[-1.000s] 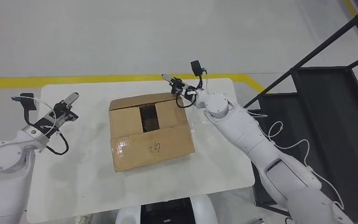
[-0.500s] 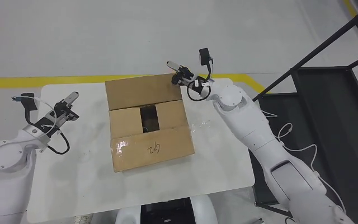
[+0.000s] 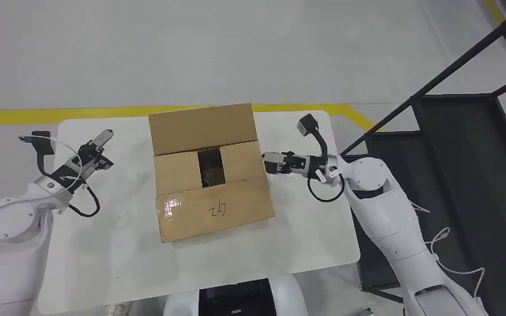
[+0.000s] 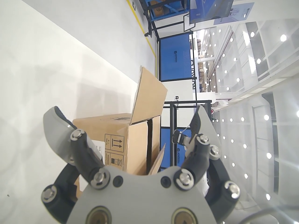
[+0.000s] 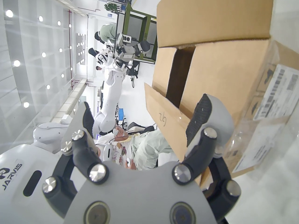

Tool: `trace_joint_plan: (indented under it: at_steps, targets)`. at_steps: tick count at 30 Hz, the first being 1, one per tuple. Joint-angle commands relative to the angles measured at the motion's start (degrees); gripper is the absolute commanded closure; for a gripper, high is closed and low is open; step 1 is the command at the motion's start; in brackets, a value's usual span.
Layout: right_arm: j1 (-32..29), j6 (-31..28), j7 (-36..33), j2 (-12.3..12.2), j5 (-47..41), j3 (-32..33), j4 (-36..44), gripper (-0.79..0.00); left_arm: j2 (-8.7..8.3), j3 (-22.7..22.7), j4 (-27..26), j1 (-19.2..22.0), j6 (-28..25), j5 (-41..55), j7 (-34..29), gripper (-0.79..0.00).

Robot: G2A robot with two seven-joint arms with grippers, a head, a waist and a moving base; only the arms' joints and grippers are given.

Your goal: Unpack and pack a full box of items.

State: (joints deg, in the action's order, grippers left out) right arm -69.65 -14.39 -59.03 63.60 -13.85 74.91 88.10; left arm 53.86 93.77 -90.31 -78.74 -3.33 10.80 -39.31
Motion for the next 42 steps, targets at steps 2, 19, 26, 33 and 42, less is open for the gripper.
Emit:
trace_joint_plan:
  at_steps: [2, 19, 26, 33, 42]
  targets:
    - [-1.9, 0.7, 1.0, -0.3, 2.0, 0.3, 1.4, -0.785, 0.04, -0.1, -0.1, 0.0, -0.1, -0.2, 0.1, -0.785]
    - [-3.9, -0.3, 7.9, -0.5, 8.3, -1.8, 2.6, -0.785, 0.20, 0.1, 0.3, -0.5, -0.3, -0.7, 0.9, -0.785]
    - [-3.8, -0.9, 9.8, -0.6, 9.2, -1.4, 1.9, -0.785, 0.28, 0.1, 0.2, -0.6, -0.1, -0.7, 1.1, -0.785]
    - [-4.6, -1.8, 6.8, -0.7, 7.4, -2.6, 2.8, -0.785, 0.37, -0.1, 0.3, -0.5, 0.0, -0.8, 1.2, -0.785]
    - [-5.7, -2.8, -1.2, -1.0, -6.5, -1.3, 6.1, -0.785, 0.46, -0.2, 0.5, -0.2, 0.3, -1.0, 1.3, -0.785]
